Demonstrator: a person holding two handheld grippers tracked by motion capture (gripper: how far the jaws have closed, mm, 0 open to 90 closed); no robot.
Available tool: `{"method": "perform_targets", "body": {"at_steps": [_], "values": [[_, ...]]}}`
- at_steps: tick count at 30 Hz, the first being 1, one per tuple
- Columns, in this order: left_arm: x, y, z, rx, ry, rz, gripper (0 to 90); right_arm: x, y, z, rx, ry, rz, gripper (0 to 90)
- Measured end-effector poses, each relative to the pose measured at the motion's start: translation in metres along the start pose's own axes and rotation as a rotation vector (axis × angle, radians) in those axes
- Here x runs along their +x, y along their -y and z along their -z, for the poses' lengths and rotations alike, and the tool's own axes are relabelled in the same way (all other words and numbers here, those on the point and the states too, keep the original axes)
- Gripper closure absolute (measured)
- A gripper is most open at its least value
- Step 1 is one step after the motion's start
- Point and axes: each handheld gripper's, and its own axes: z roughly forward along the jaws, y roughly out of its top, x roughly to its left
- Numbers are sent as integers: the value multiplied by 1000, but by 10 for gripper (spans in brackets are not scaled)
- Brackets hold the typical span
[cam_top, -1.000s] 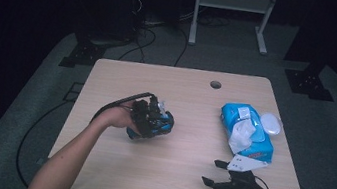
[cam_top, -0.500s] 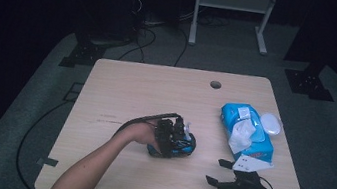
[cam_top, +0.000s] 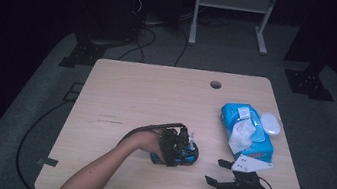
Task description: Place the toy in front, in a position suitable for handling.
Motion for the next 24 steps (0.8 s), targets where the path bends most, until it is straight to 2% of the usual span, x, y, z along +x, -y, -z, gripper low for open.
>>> {"method": "perform_targets", "body": {"at_steps": [4, 11, 12, 16, 24], "values": [[1, 2, -2, -31, 18, 27, 260, 0, 0, 1, -3, 8, -2, 245], [1, 5, -3, -70, 15, 41, 255, -1, -2, 3, -20, 32, 4, 245], [2, 6, -2, -80, 17, 55, 199, -2, -3, 5, -29, 45, 5, 245], [2, 8, 0, -92, 18, 64, 167, -4, -5, 10, -43, 62, 20, 250], [-3, 16, 10, -231, -23, 100, 127, -15, -15, 30, -99, 156, 56, 271]]}}
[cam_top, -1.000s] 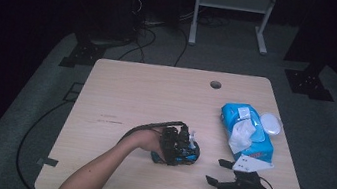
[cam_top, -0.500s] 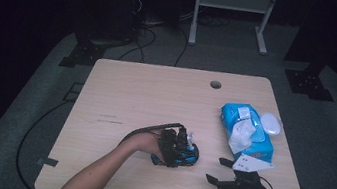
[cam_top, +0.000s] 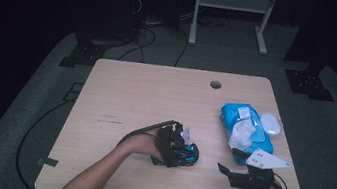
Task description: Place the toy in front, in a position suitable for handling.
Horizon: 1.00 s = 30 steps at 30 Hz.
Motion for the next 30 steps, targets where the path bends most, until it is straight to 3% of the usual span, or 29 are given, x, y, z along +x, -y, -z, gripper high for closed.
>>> {"method": "perform_targets", "body": {"at_steps": [1, 2, 3, 4, 5, 6, 7, 8, 9, 10, 12, 16, 23, 25, 30], "values": [[0, 0, 0, 0, 0, 0, 120, 0, 0, 0, 0, 0, 0, 271], [0, 4, 6, -52, -23, 14, 117, -7, -3, 5, -23, 23, -4, 268], [0, 4, 6, -52, -23, 14, 116, -7, -3, 5, -23, 23, -4, 268], [0, 8, 12, -116, -39, 47, 116, -12, -5, 7, -43, 40, 4, 264], [0, 8, 12, -116, -39, 47, 116, -12, -5, 7, -43, 40, 4, 264], [0, 12, 19, -165, -61, 67, 111, -20, -6, 7, -30, 38, 0, 244], [0, 12, 19, -165, -61, 67, 106, -22, -7, 7, -17, 36, -17, 229], [0, 17, 24, -212, -78, 87, 104, -26, -8, 7, 13, 34, -38, 214], [0, 17, 24, -212, -78, 87, 101, -26, -8, 7, 13, 34, -38, 214], [-1, 21, 28, -240, -78, 97, 101, -34, -11, 5, 70, 43, -59, 205], [-1, 30, 34, -283, -93, 113, 101, -40, -13, 5, 71, 58, -73, 173], [-1, 46, 41, -332, -114, 149, 101, -52, -18, 6, 64, 86, -99, 170], [-2, 63, 51, -370, -165, 173, 97, -68, -26, 6, 71, 136, -84, 170], [-4, 71, 56, -411, -187, 195, 97, -75, -29, 5, 79, 138, -66, 170], [-7, 83, 57, -457, -210, 225, 93, -85, -32, -2, 104, 153, -56, 170]]}}
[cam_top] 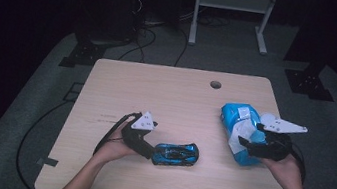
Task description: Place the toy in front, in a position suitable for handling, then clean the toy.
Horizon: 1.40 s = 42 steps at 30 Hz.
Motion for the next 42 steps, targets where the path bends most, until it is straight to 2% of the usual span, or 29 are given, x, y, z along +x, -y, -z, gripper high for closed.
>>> {"method": "perform_targets", "body": {"at_steps": [6, 10, 11, 15, 16, 18, 19, 20, 22, 23, 24, 25, 27, 30, 33, 34, 35, 37, 41, 42], "values": [[-3, 9, 3, -58, -45, -10, 89, -7, 1, -13, 35, 23, -10, 183], [-3, 13, 5, -91, -48, 5, 89, -6, 1, -21, 60, 34, 0, 229], [-3, 15, 6, -100, -55, 7, 89, -8, 2, -26, 71, 41, -5, 289], [-1, 18, 7, -123, -35, 20, 90, -11, 3, -33, 86, 57, -19, 340], [0, 18, 7, -128, -31, 26, 90, -13, 4, -37, 102, 54, -45, 379], [0, 19, 8, -135, -28, 25, 90, -15, 6, -41, 120, 54, -51, 440], [0, 19, 8, -135, -28, 25, 89, -15, 6, -41, 120, 54, -51, 440], [-1, 19, 8, -137, -29, 20, 89, -15, 8, -43, 125, 65, -54, 538], [0, 19, 9, -137, -26, 19, 89, -13, 9, -43, 131, 64, -50, 651], [0, 19, 9, -137, -26, 19, 90, -13, 9, -43, 131, 64, -50, 651], [0, 19, 9, -139, -28, 18, 90, -11, 8, -43, 139, 67, -43, 742], [0, 19, 9, -140, -27, 16, 90, -10, 6, -41, 139, 72, -38, 778], [0, 19, 8, -142, -28, 12, 89, -9, 4, -36, 116, 81, -25, 807], [-1, 20, 6, -130, -23, -8, 90, -11, 2, -28, 85, 65, -60, 839], [-2, 22, 5, -121, -23, -21, 90, -13, 1, -22, 66, 66, -78, 852], [-2, 22, 5, -119, -22, -19, 89, -13, -3, -15, 32, 53, -85, 859], [-2, 23, 5, -116, -20, -19, 89, -13, -3, -15, 32, 53, -85, 859], [-1, 24, 5, -108, -24, -18, 89, -8, -12, -7, -2, 30, -77, 859], [-3, 24, 3, -92, -27, -28, 89, 10, -26, 5, -45, -11, -19, 859], [-4, 24, 1, -88, -22, -31, 90, 22, -33, 11, -71, -38, 12, 859]]}}
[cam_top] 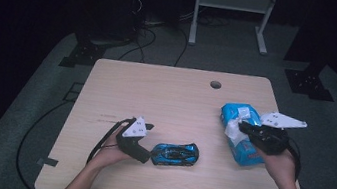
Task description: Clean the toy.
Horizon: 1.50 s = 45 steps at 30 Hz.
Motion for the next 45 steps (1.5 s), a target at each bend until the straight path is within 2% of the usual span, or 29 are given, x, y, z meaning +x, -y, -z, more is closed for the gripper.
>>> {"method": "perform_targets", "body": {"at_steps": [1, 2, 3, 4, 6, 7, 8, 9, 10, 11, 12, 13, 14, 16, 19, 22, 24, 25, 26, 29, 31, 35, 38, 42, 45], "values": [[0, 0, 0, 9, 3, -8, 90, 6, -3, 2, -13, -16, 16, 859], [-1, 0, -1, 12, 24, -12, 108, 13, -6, 4, -25, -34, 28, 859], [-1, 0, -1, 12, 24, -12, 157, 13, -6, 4, -25, -34, 28, 859], [-3, -1, -1, 13, 36, -32, 170, 26, -12, 7, -52, -82, 45, 858], [-5, -1, -1, 15, 36, -33, 163, 40, -16, 7, -59, -133, 67, 858], [-5, -1, -1, 15, 36, -33, 149, 40, -16, 7, -59, -133, 67, 858], [-6, -1, -3, 22, 36, -35, 144, 54, -18, 5, -65, -183, 78, 858], [-6, -1, -4, 27, 41, -34, 137, 61, -18, 3, -66, -210, 83, 858], [-6, -1, -4, 27, 41, -34, 123, 61, -18, 3, -66, -210, 83, 858], [-7, 0, -4, 35, 45, -35, 114, 67, -19, 1, -61, -229, 94, 857], [-7, 0, -5, 38, 48, -38, 110, 78, -19, -4, -50, -283, 100, 857], [-7, 1, -6, 41, 53, -39, 110, 78, -19, -4, -50, -283, 100, 857], [-8, 2, -7, 51, 64, -41, 107, 88, -18, -10, -21, -327, 96, 854], [-8, 3, -8, 56, 69, -40, 106, 94, -17, -19, 25, -363, 98, 850], [-8, 7, -14, 90, 77, -32, 113, 97, -12, -39, 106, -364, 109, 850], [-7, 10, -17, 113, 103, -22, 179, 96, -4, -60, 167, -364, 100, 850], [-6, 11, -18, 129, 105, -17, 214, 96, 1, -71, 193, -347, 108, 848], [-6, 11, -18, 129, 105, -17, 225, 97, 4, -75, 197, -344, 109, 846], [-4, 12, -19, 131, 120, 0, 229, 99, 8, -79, 199, -342, 112, 845], [-1, 13, -19, 137, 126, 6, 229, 106, 16, -88, 216, -326, 150, 810], [-1, 14, -20, 134, 131, 12, 230, 109, 19, -92, 230, -307, 162, 702], [-2, 14, -20, 135, 160, 18, 210, 108, 22, -99, 230, -314, 138, 618], [-4, 14, -20, 136, 157, 2, 166, 106, 22, -100, 220, -312, 120, 563], [-7, 14, -23, 142, 159, -9, 166, 105, 21, -95, 184, -290, 121, 493], [-8, 14, -24, 152, 163, -15, 166, 104, 21, -96, 186, -273, 121, 465]]}}
